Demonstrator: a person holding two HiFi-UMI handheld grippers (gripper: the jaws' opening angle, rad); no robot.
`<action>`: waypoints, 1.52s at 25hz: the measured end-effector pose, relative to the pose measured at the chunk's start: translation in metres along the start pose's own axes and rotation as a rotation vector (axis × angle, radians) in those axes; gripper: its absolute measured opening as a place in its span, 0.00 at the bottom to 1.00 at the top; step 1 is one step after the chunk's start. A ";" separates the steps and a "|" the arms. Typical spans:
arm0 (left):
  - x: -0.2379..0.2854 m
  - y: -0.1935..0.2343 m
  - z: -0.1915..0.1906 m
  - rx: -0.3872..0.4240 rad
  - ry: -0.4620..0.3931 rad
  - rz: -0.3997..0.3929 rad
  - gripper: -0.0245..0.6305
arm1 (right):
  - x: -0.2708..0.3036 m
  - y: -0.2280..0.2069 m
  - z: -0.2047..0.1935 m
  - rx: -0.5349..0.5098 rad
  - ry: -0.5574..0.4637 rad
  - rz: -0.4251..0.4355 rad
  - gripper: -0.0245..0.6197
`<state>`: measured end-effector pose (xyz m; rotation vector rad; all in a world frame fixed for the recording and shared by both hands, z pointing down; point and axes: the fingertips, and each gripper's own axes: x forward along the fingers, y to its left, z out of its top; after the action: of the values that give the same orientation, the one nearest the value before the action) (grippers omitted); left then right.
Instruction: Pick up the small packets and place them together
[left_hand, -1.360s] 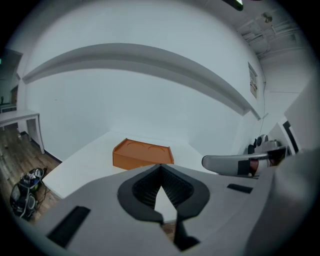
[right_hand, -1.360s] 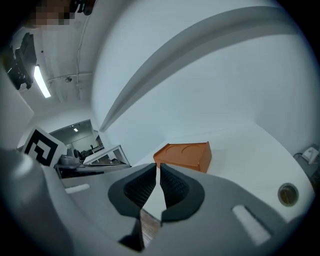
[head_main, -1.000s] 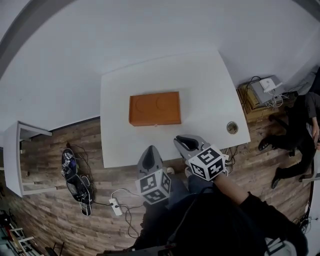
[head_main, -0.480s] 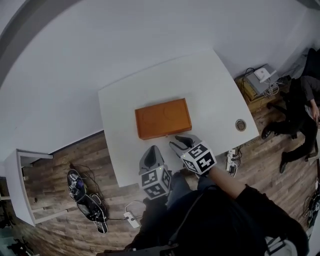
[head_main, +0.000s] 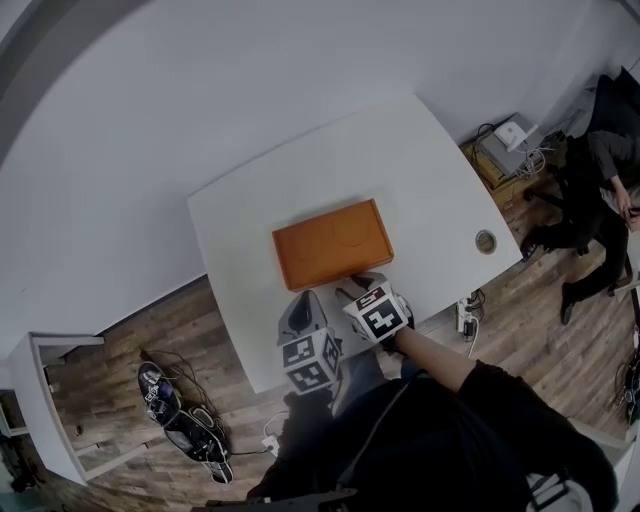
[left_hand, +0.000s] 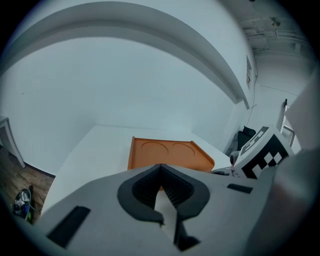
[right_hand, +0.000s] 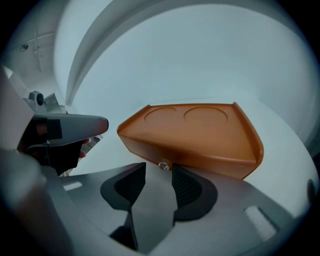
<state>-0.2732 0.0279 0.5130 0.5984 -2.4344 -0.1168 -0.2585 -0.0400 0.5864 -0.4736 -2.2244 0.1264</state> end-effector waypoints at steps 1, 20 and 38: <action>0.002 0.001 0.001 0.002 0.004 -0.005 0.04 | 0.003 -0.001 -0.001 0.009 0.009 -0.016 0.25; 0.022 0.020 0.005 0.006 0.044 -0.044 0.04 | 0.015 -0.026 0.004 0.046 0.028 -0.173 0.24; 0.025 0.033 0.001 0.019 0.066 -0.035 0.04 | 0.022 -0.022 0.006 0.056 0.016 -0.207 0.15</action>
<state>-0.3041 0.0465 0.5338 0.6436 -2.3644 -0.0864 -0.2821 -0.0513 0.6044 -0.2119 -2.2334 0.0754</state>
